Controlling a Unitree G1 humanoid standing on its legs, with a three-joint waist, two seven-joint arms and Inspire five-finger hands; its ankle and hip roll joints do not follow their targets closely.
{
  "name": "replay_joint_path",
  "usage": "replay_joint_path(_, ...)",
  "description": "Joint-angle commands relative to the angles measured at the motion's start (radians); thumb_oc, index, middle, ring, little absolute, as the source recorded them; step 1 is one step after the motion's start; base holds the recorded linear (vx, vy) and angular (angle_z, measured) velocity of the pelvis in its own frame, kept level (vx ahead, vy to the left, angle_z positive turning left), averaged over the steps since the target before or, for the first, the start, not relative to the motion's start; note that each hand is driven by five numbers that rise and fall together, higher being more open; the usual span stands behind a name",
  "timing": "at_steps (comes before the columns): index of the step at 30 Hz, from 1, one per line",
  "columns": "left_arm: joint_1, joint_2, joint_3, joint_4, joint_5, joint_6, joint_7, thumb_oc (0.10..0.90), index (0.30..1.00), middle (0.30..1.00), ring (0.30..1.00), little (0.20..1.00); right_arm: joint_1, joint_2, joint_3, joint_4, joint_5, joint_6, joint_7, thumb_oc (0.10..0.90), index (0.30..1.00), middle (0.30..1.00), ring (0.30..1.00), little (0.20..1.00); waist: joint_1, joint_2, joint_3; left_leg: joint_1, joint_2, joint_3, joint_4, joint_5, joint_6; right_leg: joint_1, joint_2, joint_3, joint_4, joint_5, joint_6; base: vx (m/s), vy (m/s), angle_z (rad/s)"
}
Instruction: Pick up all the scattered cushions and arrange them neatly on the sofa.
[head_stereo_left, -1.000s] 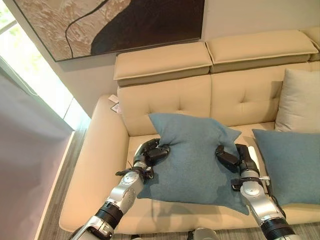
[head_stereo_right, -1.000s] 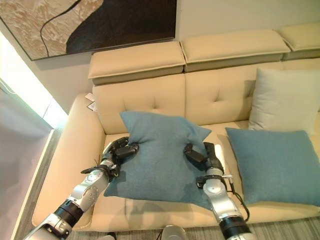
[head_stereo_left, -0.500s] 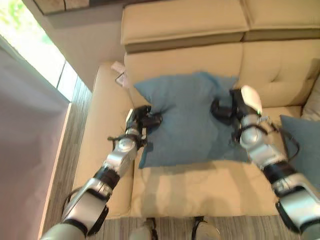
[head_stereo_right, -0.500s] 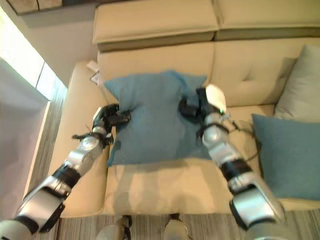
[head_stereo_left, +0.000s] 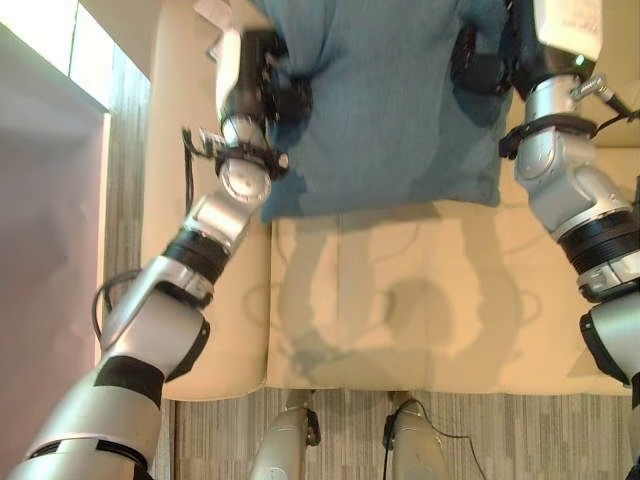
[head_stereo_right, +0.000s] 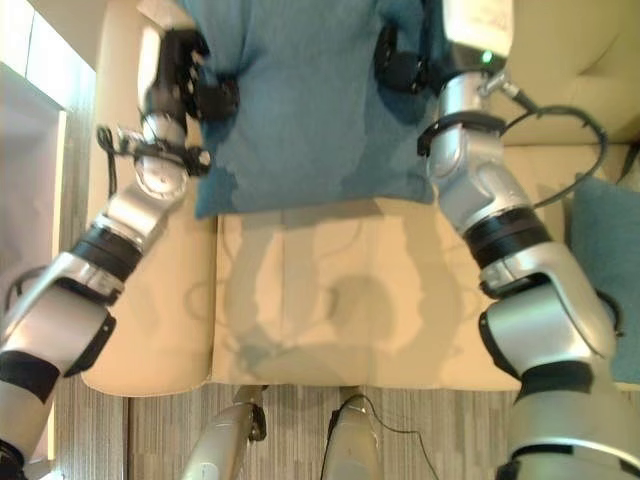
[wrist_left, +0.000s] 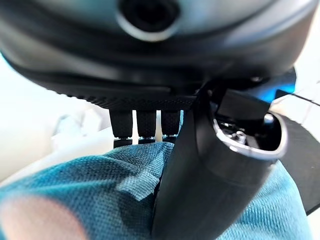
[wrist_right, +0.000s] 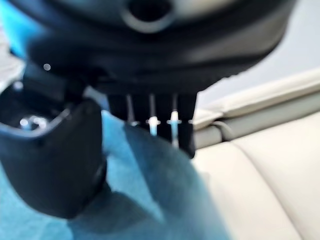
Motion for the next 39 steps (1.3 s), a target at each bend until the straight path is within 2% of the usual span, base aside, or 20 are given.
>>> replay_joint_path(1, -0.243, -0.070, -0.020, 0.065, -0.093, -0.156, 0.045, 0.400, 0.300, 0.300, 0.300, 0.300, -0.298, 0.037, 0.030, 0.054, -0.023, -0.043, -0.118, 0.400, 0.300, 0.300, 0.300, 0.300, 0.011, -0.010, -0.061, 0.039, 0.055, 0.017, -0.169, -0.045, -0.101, -0.063, -0.047, 0.072, 0.098, -0.093, 0.124, -0.01, 0.011, -0.09)
replay_joint_path(2, -0.245, -0.070, -0.019, 0.067, -0.096, -0.157, 0.043, 0.400, 0.300, 0.300, 0.300, 0.300, -0.301, 0.037, 0.033, 0.056, -0.022, -0.043, -0.118, 0.400, 0.300, 0.300, 0.300, 0.300, 0.012, -0.008, -0.062, 0.037, 0.055, 0.018, -0.169, -0.045, -0.101, -0.065, -0.047, 0.073, 0.099, -0.093, 0.124, -0.08, 0.001, -0.36)
replay_joint_path(3, -0.277, -0.144, 0.009, 0.163, -0.214, -0.151, 0.030, 0.400, 0.300, 0.300, 0.300, 0.300, -0.322, 0.104, 0.040, 0.191, 0.078, -0.036, -0.104, 0.400, 0.300, 0.300, 0.300, 0.300, 0.012, -0.011, -0.030, 0.003, 0.053, 0.014, -0.174, -0.032, -0.103, -0.097, -0.048, 0.069, 0.088, -0.076, 0.127, -0.07, -0.008, -0.50)
replay_joint_path(7, -0.278, -0.178, 0.040, 0.247, -0.303, -0.138, -0.005, 0.400, 0.300, 0.300, 0.300, 0.300, -0.336, 0.145, 0.062, 0.312, 0.157, -0.039, -0.087, 0.400, 0.300, 0.300, 0.300, 0.300, 0.012, -0.011, -0.011, -0.039, 0.052, 0.011, -0.177, -0.020, -0.107, -0.135, -0.048, 0.061, 0.074, -0.056, 0.130, -0.05, -0.006, 0.16)
replay_joint_path(8, -0.274, -0.178, 0.033, 0.300, -0.320, -0.117, -0.042, 0.445, 0.368, 0.368, 0.368, 0.368, -0.339, 0.161, 0.073, 0.365, 0.192, -0.048, -0.062, 0.400, 0.300, 0.300, 0.300, 0.300, 0.015, -0.015, -0.003, -0.063, 0.049, 0.010, -0.179, -0.012, -0.110, -0.156, -0.044, 0.060, 0.061, -0.044, 0.132, -0.03, 0.001, 0.20)
replay_joint_path(9, -0.275, -0.177, 0.033, 0.301, -0.320, -0.117, -0.043, 0.547, 0.521, 0.521, 0.521, 0.521, -0.340, 0.161, 0.074, 0.367, 0.193, -0.049, -0.061, 0.400, 0.300, 0.300, 0.300, 0.300, 0.015, -0.015, -0.005, -0.065, 0.049, 0.010, -0.179, -0.012, -0.110, -0.158, -0.044, 0.060, 0.061, -0.044, 0.132, 0.00, 0.000, 0.00)
replay_joint_path(10, -0.271, -0.174, 0.029, 0.323, -0.322, -0.105, -0.058, 0.800, 0.900, 0.900, 0.900, 0.900, -0.340, 0.167, 0.084, 0.389, 0.203, -0.052, -0.047, 0.400, 0.300, 0.300, 0.300, 0.300, 0.015, -0.018, -0.002, -0.078, 0.048, 0.010, -0.179, -0.009, -0.111, -0.168, -0.042, 0.059, 0.056, -0.036, 0.134, -0.01, -0.006, -0.25)
replay_joint_path(11, -0.258, -0.172, 0.026, 0.376, -0.328, -0.074, -0.099, 0.800, 0.900, 0.900, 0.900, 0.900, -0.329, 0.178, 0.084, 0.436, 0.246, -0.062, -0.009, 0.513, 0.469, 0.469, 0.469, 0.469, 0.017, -0.020, 0.002, -0.096, 0.046, 0.010, -0.181, -0.005, -0.111, -0.181, -0.040, 0.055, 0.045, -0.027, 0.137, -0.01, -0.011, -0.24)
replay_joint_path(12, -0.255, -0.175, 0.021, 0.402, -0.342, -0.061, -0.129, 0.800, 0.900, 0.900, 0.900, 0.900, -0.323, 0.185, 0.090, 0.481, 0.267, -0.063, 0.021, 0.800, 0.900, 0.900, 0.900, 0.900, 0.018, -0.023, 0.003, -0.105, 0.047, 0.009, -0.181, -0.001, -0.112, -0.186, -0.039, 0.052, 0.041, -0.023, 0.139, 0.00, -0.006, -0.09)
replay_joint_path(17, -0.222, -0.175, 0.044, 0.429, -0.406, -0.042, -0.162, 0.800, 0.900, 0.900, 0.900, 0.900, -0.304, 0.196, 0.072, 0.534, 0.355, -0.061, 0.064, 0.800, 0.900, 0.900, 0.900, 0.900, 0.021, -0.028, 0.006, -0.119, 0.044, 0.004, -0.181, 0.004, -0.110, -0.196, -0.033, 0.052, 0.034, -0.018, 0.139, 0.00, -0.003, 0.08)
replay_joint_path(21, -0.192, -0.117, 0.071, 0.418, -0.461, -0.032, -0.180, 0.800, 0.900, 0.900, 0.900, 0.900, -0.263, 0.171, 0.039, 0.501, 0.389, -0.056, 0.058, 0.800, 0.900, 0.900, 0.900, 0.900, 0.024, -0.025, 0.003, -0.104, 0.041, -0.001, -0.184, -0.002, -0.107, -0.182, -0.031, 0.052, 0.032, -0.023, 0.136, 0.01, -0.008, -0.05)
replay_joint_path(22, -0.177, -0.058, 0.084, 0.389, -0.470, -0.037, -0.189, 0.800, 0.900, 0.900, 0.900, 0.900, -0.236, 0.146, 0.018, 0.446, 0.404, -0.059, 0.057, 0.800, 0.900, 0.900, 0.900, 0.900, 0.025, -0.022, -0.002, -0.087, 0.041, -0.002, -0.185, -0.008, -0.106, -0.172, -0.029, 0.053, 0.034, -0.029, 0.135, 0.00, 0.000, 0.00)
replay_joint_path(25, -0.163, -0.008, 0.094, 0.370, -0.476, -0.038, -0.183, 0.800, 0.900, 0.900, 0.900, 0.900, -0.201, 0.124, -0.022, 0.378, 0.423, -0.061, 0.034, 0.800, 0.900, 0.900, 0.900, 0.900, 0.028, -0.020, -0.007, -0.062, 0.041, -0.001, -0.184, -0.017, -0.104, -0.152, -0.028, 0.053, 0.037, -0.037, 0.131, 0.01, 0.000, -0.01)
replay_joint_path(27, -0.149, 0.074, 0.136, 0.332, -0.483, -0.055, -0.164, 0.800, 0.900, 0.900, 0.900, 0.900, -0.138, 0.085, -0.116, 0.243, 0.453, -0.084, -0.026, 0.800, 0.900, 0.900, 0.900, 0.900, 0.029, -0.012, -0.012, -0.033, 0.042, -0.003, -0.185, -0.024, -0.101, -0.129, -0.028, 0.055, 0.038, -0.043, 0.126, 0.04, 0.005, 0.00)
replay_joint_path(32, -0.105, 0.133, 0.222, 0.257, -0.526, -0.098, -0.139, 0.800, 0.900, 0.900, 0.900, 0.900, -0.013, 0.044, -0.309, 0.101, 0.481, -0.130, -0.131, 0.800, 0.900, 0.900, 0.900, 0.900, 0.030, 0.005, -0.021, 0.005, 0.042, -0.003, -0.180, -0.051, -0.098, -0.090, -0.025, 0.053, 0.041, -0.070, 0.123, 0.02, -0.004, 0.00)
replay_joint_path(33, -0.050, 0.161, 0.267, 0.191, -0.522, -0.127, -0.126, 0.800, 0.900, 0.900, 0.900, 0.900, 0.068, 0.017, -0.394, 0.030, 0.446, -0.135, -0.160, 0.800, 0.900, 0.900, 0.900, 0.900, 0.033, 0.006, -0.032, 0.030, 0.043, -0.007, -0.177, -0.060, -0.095, -0.066, -0.024, 0.050, 0.043, -0.082, 0.119, 0.04, -0.018, 0.08)
replay_joint_path(34, -0.044, 0.160, 0.267, 0.185, -0.520, -0.127, -0.124, 0.800, 0.900, 0.900, 0.900, 0.900, 0.077, 0.017, -0.400, 0.022, 0.444, -0.133, -0.160, 0.800, 0.900, 0.900, 0.900, 0.900, 0.033, 0.005, -0.032, 0.030, 0.043, -0.007, -0.179, -0.053, -0.094, -0.068, -0.024, 0.050, 0.044, -0.077, 0.118, 0.04, -0.023, 0.07)
replay_joint_path(35, 0.031, 0.185, 0.312, 0.096, -0.511, -0.165, -0.117, 0.800, 0.900, 0.900, 0.900, 0.900, 0.156, -0.010, -0.465, -0.031, 0.452, -0.154, -0.171, 0.800, 0.900, 0.900, 0.900, 0.900, 0.034, 0.003, -0.043, 0.050, 0.048, -0.007, -0.176, -0.060, -0.092, -0.049, -0.023, 0.049, 0.047, -0.087, 0.114, 0.00, 0.000, 0.00)
replay_joint_path(37, 0.089, 0.188, 0.343, 0.075, -0.514, -0.164, -0.121, 0.800, 0.900, 0.900, 0.900, 0.900, 0.220, -0.022, -0.501, -0.048, 0.451, -0.159, -0.169, 0.800, 0.900, 0.900, 0.900, 0.900, 0.033, 0.001, -0.052, 0.066, 0.050, -0.005, -0.172, -0.066, -0.090, -0.033, -0.022, 0.049, 0.049, -0.093, 0.110, 0.05, -0.022, 0.00)
replay_joint_path(39, 0.217, 0.177, 0.401, -0.013, -0.536, -0.184, -0.132, 0.800, 0.900, 0.900, 0.900, 0.900, 0.357, -0.024, -0.579, -0.096, 0.452, -0.178, -0.170, 0.800, 0.900, 0.900, 0.900, 0.900, 0.035, -0.002, -0.064, 0.099, 0.055, -0.004, -0.157, -0.082, -0.085, 0.004, -0.022, 0.044, 0.055, -0.109, 0.104, 0.08, -0.051, 0.04)
